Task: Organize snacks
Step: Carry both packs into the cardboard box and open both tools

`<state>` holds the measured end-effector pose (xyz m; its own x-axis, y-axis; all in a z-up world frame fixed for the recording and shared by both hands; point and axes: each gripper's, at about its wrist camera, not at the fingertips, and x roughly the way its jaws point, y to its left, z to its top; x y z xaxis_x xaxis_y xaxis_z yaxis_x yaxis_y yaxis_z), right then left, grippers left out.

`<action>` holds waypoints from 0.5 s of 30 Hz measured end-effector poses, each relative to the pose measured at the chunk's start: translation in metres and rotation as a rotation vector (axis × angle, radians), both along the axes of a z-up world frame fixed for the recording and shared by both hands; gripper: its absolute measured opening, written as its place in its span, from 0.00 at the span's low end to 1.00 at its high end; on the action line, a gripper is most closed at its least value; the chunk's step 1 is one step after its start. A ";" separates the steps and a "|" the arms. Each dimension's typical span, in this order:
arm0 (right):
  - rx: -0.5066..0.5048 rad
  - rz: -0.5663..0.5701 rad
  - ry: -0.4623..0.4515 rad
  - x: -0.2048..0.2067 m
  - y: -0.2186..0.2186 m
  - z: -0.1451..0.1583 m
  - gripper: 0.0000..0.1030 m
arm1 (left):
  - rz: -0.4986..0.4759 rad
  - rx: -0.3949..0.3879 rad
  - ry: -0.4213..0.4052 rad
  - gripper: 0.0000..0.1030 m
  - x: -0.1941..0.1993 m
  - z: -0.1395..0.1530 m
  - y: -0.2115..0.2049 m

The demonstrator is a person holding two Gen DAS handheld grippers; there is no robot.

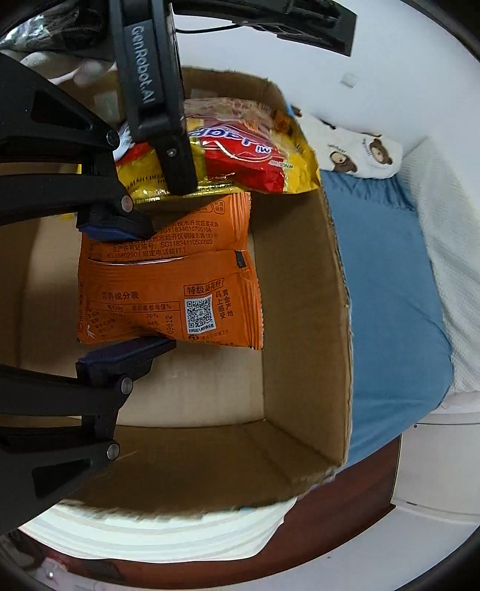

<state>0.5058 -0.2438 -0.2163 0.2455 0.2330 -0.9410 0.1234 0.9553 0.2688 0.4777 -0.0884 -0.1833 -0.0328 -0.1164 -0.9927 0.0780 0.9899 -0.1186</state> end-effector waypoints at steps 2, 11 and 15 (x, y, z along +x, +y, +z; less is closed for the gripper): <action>-0.017 0.029 0.036 0.012 0.003 -0.012 0.48 | -0.017 0.022 0.003 0.84 0.000 -0.003 -0.005; -0.019 0.052 0.086 0.016 0.005 -0.027 0.88 | -0.057 0.071 -0.071 0.86 -0.013 0.007 0.001; -0.009 0.029 0.071 -0.003 0.011 -0.010 0.88 | -0.049 0.059 -0.099 0.86 -0.017 0.015 0.013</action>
<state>0.5024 -0.2325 -0.2266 0.1710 0.2309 -0.9578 0.1138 0.9610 0.2520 0.4607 -0.0758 -0.1685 0.0617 -0.0579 -0.9964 0.1351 0.9896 -0.0491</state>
